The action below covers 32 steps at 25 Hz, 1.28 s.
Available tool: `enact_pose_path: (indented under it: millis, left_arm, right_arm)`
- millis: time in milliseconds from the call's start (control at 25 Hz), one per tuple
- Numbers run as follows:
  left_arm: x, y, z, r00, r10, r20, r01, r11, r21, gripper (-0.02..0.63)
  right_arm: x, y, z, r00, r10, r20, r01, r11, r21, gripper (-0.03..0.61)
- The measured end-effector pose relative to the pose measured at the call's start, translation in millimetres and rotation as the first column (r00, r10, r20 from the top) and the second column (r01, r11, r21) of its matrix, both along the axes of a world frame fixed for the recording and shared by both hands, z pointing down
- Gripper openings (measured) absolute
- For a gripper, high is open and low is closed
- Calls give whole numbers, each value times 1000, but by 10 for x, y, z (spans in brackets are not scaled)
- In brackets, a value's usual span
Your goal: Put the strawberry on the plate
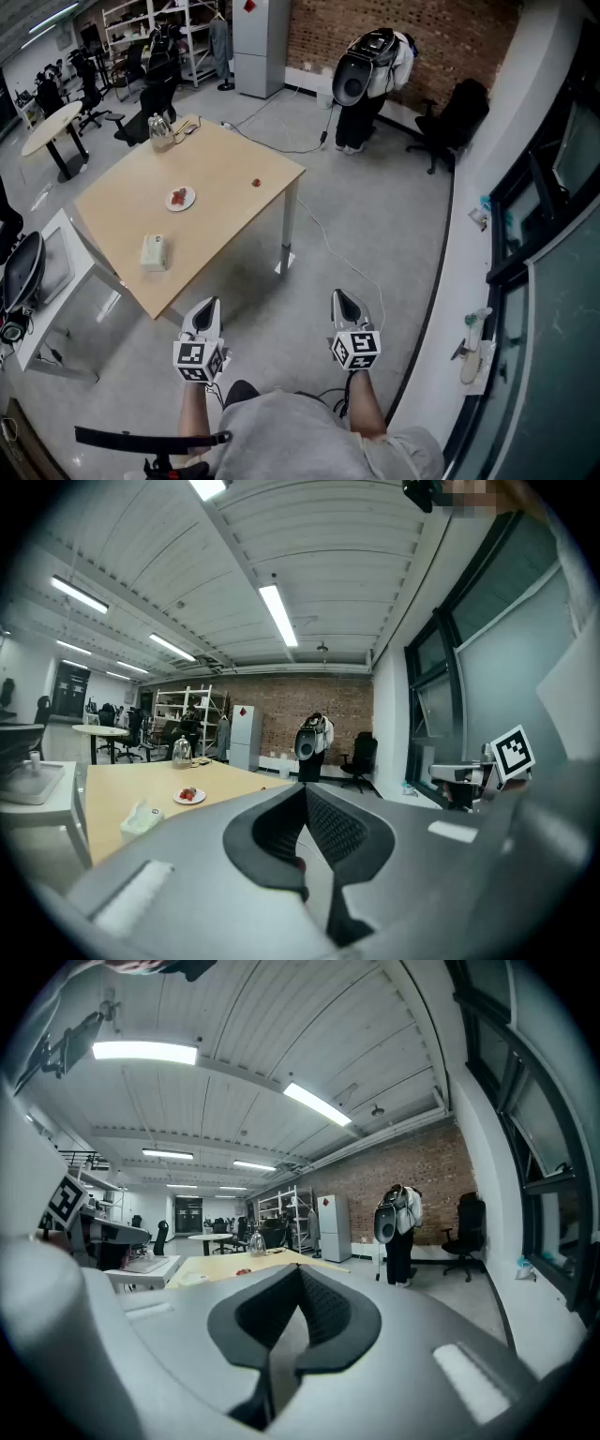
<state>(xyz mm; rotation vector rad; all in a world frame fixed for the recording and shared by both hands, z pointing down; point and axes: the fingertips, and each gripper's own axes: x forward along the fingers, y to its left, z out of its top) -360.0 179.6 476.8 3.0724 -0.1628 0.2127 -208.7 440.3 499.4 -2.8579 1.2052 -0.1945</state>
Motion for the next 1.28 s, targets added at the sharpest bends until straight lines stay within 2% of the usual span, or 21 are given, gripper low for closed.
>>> enact_pose_path:
  millis: [240,440,680,1000,1120,1280]
  left_arm:
    - [53,-22,16,1000,2,0,-2,1000,-1,20]
    - [140,-6,54,1000,4,4,-4,1000,-3,20]
    - [340,-82,30,1000,7,9,-7,1000,-8,20]
    - [842,-180,112,997,45,61,-42,998,-42,20]
    - [1163,-345,256,997,48,58,-46,998,-45,20]
    - [1661,-485,170,996,65,53,-63,997,-39,20]
  right_arm:
    - [41,-9,15,1000,2,-3,-2,1000,1,6]
    - [130,21,4,1000,0,10,0,999,39,6]
    - [263,-112,3,1000,-24,5,24,1000,1,6]
    - [605,-291,172,998,-26,57,27,1000,-12,6]
    - [881,-397,219,998,-16,67,17,1000,-9,6]
    - [1273,-625,138,998,-28,54,29,999,-15,6]
